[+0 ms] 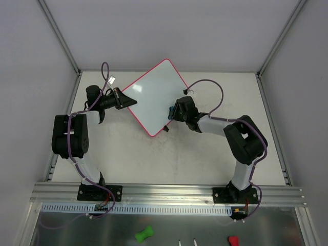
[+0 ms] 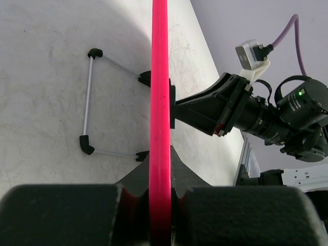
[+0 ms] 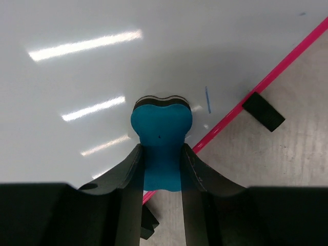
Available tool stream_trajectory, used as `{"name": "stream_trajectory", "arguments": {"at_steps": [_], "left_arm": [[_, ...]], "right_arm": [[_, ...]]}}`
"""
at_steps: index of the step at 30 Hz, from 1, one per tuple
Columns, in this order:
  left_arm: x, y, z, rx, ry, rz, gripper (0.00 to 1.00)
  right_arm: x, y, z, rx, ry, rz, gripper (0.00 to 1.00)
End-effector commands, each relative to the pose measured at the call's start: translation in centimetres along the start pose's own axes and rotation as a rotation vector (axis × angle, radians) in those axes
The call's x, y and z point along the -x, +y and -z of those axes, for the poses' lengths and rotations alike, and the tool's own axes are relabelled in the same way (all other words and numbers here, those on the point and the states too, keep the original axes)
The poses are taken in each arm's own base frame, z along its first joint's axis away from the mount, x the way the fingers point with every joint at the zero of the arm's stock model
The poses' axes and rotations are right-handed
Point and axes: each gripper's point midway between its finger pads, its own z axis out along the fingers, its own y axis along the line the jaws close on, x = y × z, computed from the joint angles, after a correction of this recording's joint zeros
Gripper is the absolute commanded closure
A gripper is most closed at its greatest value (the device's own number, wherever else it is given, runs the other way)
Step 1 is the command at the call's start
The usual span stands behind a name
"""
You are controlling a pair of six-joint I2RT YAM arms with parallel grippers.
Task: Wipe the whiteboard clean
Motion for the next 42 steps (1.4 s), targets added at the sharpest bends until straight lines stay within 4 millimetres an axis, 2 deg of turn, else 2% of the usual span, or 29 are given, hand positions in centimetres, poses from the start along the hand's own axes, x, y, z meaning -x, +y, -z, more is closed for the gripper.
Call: {"name": "stream_trajectory", "arguments": {"at_steps": [1,11,14,18,20,23,24,26,29,33,38,42], "left_arm": [[-0.8,-0.2,-0.4,-0.03,0.039,-0.003,1.0],[-0.9,-0.2,-0.4,-0.032,0.042,-0.002,1.0],[-1.0,-0.2,-0.4,-0.032,0.043,0.0,1.0],[-0.9,-0.2,-0.4,-0.032,0.042,-0.001,1.0],[-0.9,-0.1,-0.4,-0.032,0.042,0.0,1.0],[-0.9,-0.1,-0.5,-0.032,0.043,0.0,1.0],[-0.9,-0.2,-0.4,-0.035,0.045,0.0,1.0],[-1.0,-0.1,-0.5,-0.033,0.045,0.001,1.0],[-1.0,-0.1,-0.5,-0.034,0.046,0.001,1.0],[-1.0,-0.1,-0.5,-0.033,0.045,0.001,1.0],[-1.0,-0.2,-0.5,-0.033,0.045,0.001,1.0],[-1.0,-0.3,-0.4,-0.033,0.045,-0.002,1.0]], "right_arm": [[-2.1,-7.1,-1.2,-0.255,0.08,0.019,1.0],[1.6,-6.8,-1.8,-0.252,0.05,-0.027,1.0],[2.3,-7.2,-2.3,-0.261,0.06,-0.042,1.0],[3.6,-6.7,-2.9,-0.228,0.056,-0.075,1.0],[4.5,-5.9,-3.1,-0.194,0.049,-0.093,1.0],[5.3,-2.8,-3.5,-0.031,0.062,-0.121,1.0],[4.9,-1.3,-3.3,0.052,0.092,-0.13,1.0],[5.0,0.1,-3.3,0.117,0.088,-0.149,1.0],[4.1,1.5,-3.1,0.156,0.097,-0.131,1.0],[1.7,3.7,-2.8,0.174,0.12,-0.087,1.0],[0.5,4.5,-2.9,0.167,0.122,-0.086,1.0],[1.8,3.3,-3.7,0.141,0.103,-0.133,1.0]]}}
